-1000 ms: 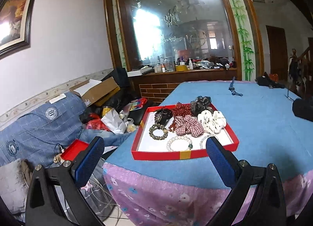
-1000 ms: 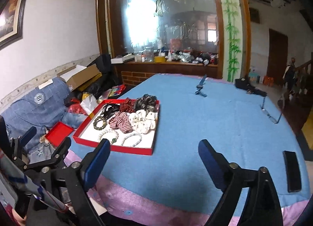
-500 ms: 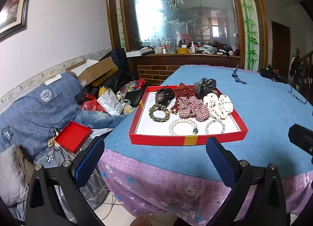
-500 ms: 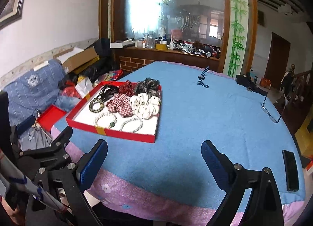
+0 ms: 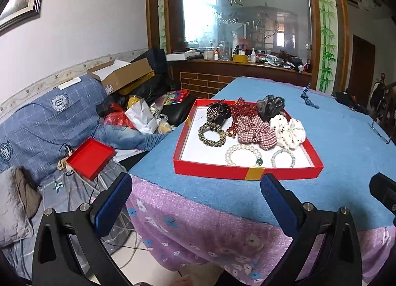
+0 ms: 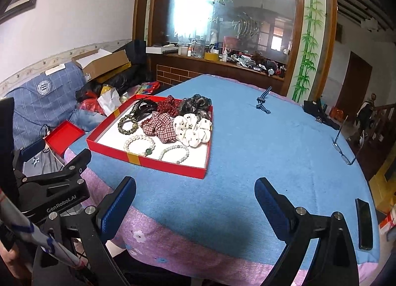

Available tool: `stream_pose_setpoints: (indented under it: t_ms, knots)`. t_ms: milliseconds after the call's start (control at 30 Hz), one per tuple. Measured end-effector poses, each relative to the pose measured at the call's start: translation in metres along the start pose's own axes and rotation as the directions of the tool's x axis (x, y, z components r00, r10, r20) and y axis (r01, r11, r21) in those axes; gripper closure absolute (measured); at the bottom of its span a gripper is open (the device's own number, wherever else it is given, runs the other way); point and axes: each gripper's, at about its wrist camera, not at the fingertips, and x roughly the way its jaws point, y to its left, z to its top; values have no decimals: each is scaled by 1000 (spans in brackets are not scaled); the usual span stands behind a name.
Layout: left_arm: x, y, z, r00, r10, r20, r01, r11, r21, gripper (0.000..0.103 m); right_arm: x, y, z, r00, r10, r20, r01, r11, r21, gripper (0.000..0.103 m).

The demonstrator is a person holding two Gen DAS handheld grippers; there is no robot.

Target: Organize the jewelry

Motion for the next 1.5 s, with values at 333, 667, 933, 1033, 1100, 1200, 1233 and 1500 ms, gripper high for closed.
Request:
stream_pose_setpoints:
  t_ms: [333, 667, 933, 1033, 1100, 1200, 1233, 1500]
  knots:
    - [3, -3, -2, 999, 33, -11, -32, 999, 23, 0, 2, 2, -1, 1000, 4, -10, -5, 1000, -5, 4]
    - [3, -11, -4, 994, 108, -1, -108, 992, 71, 0, 4, 3, -3, 1000, 6, -21, -6, 1000, -11, 4]
    - [2, -10, -5, 995, 99, -2, -99, 993, 68, 0, 5, 3, -4, 1000, 6, -25, -6, 1000, -10, 4]
    - [2, -10, -5, 995, 100, 0, -99, 993, 67, 0, 5, 3, -5, 1000, 6, -26, -6, 1000, -8, 4]
    - [3, -10, -5, 995, 101, -1, -101, 992, 70, 0, 6, 2, -5, 1000, 6, -27, -6, 1000, -9, 4]
    - [2, -10, -4, 995, 98, 0, -98, 993, 69, 0, 7, 3, -7, 999, 7, -32, -8, 1000, -8, 4]
    - [2, -9, -5, 995, 100, 2, -100, 993, 70, 0, 7, 3, -7, 999, 7, -33, -8, 1000, -8, 4]
    - [0, -8, -4, 994, 108, 5, -108, 991, 73, 0, 9, 2, -7, 999, 8, -35, -8, 1000, -6, 4]
